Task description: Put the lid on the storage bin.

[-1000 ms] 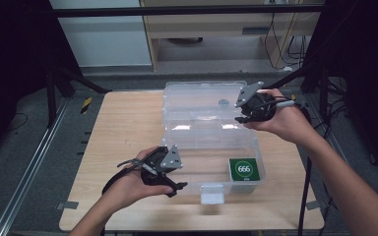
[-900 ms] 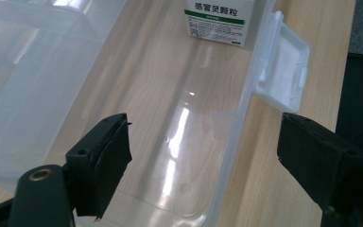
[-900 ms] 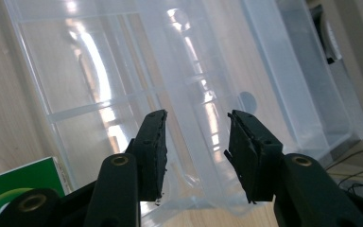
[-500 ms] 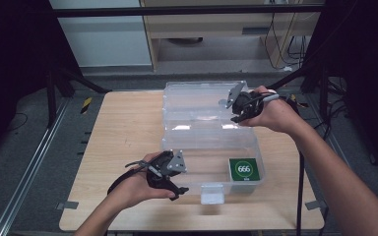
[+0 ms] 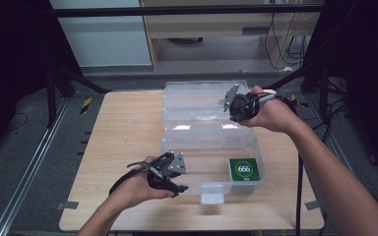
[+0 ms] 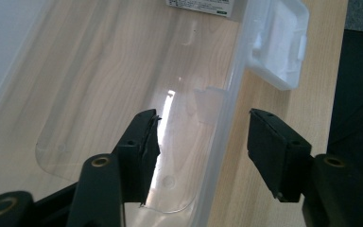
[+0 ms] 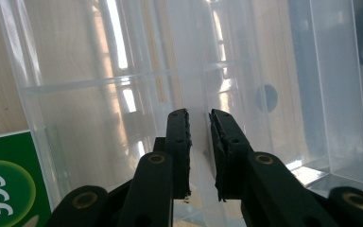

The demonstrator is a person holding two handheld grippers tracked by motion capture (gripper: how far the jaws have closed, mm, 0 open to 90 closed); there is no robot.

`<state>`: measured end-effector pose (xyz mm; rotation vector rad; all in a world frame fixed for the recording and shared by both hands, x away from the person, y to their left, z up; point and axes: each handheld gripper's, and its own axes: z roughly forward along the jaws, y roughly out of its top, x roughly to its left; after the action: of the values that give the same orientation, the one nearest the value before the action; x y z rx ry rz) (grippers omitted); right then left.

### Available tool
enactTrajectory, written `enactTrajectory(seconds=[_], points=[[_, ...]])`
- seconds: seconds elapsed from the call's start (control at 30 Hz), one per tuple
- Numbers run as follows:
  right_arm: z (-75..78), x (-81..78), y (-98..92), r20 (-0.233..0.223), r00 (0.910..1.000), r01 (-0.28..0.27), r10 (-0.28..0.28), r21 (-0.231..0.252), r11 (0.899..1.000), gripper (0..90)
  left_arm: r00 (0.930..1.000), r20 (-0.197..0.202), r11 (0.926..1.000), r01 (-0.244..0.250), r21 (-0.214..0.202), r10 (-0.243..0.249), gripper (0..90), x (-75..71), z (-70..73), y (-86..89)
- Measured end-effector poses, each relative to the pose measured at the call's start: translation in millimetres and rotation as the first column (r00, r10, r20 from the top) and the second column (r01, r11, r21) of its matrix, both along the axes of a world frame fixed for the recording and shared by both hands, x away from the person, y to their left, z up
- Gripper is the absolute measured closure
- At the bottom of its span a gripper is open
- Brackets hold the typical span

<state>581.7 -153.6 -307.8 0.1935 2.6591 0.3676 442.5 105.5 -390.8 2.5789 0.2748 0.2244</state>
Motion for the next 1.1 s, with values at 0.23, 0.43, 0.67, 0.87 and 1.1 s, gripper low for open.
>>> enactTrajectory(seconds=[0.23,0.43,0.67,0.87,1.1], points=[[0.1,1.5,-4.1,-0.007,0.9998,0.017,-0.017,0.002,1.0,78.2,0.9999,-0.008,0.9997,0.013,0.021,-0.013,46.9,0.4,-3.5,-1.6],[-0.8,1.8,-1.4,-0.003,0.9998,0.018,-0.018,0.005,1.0,77.7,0.9993,-0.033,0.9996,0.017,0.021,-0.016,52.8,0.2,-9.0,-0.9],[-1.7,1.9,-2.2,-0.001,0.9997,0.025,-0.025,0.009,1.0,76.9,0.9981,-0.055,0.9992,0.029,0.027,-0.027,67.8,3.2,-16.3,-2.6],[-1.6,2.6,-2.7,-0.001,0.9999,0.016,-0.016,0.013,1.0,77.1,0.996,-0.081,0.9986,0.04,0.034,-0.037,79.3,7.2,-23.1,-1.9],[-1.5,2.2,0.4,-0.003,1.0,0.009,-0.009,0.002,1.0,78.1,0.9979,-0.052,0.9968,0.042,0.068,-0.038,80.5,5.0,-21.7,-5.0]])
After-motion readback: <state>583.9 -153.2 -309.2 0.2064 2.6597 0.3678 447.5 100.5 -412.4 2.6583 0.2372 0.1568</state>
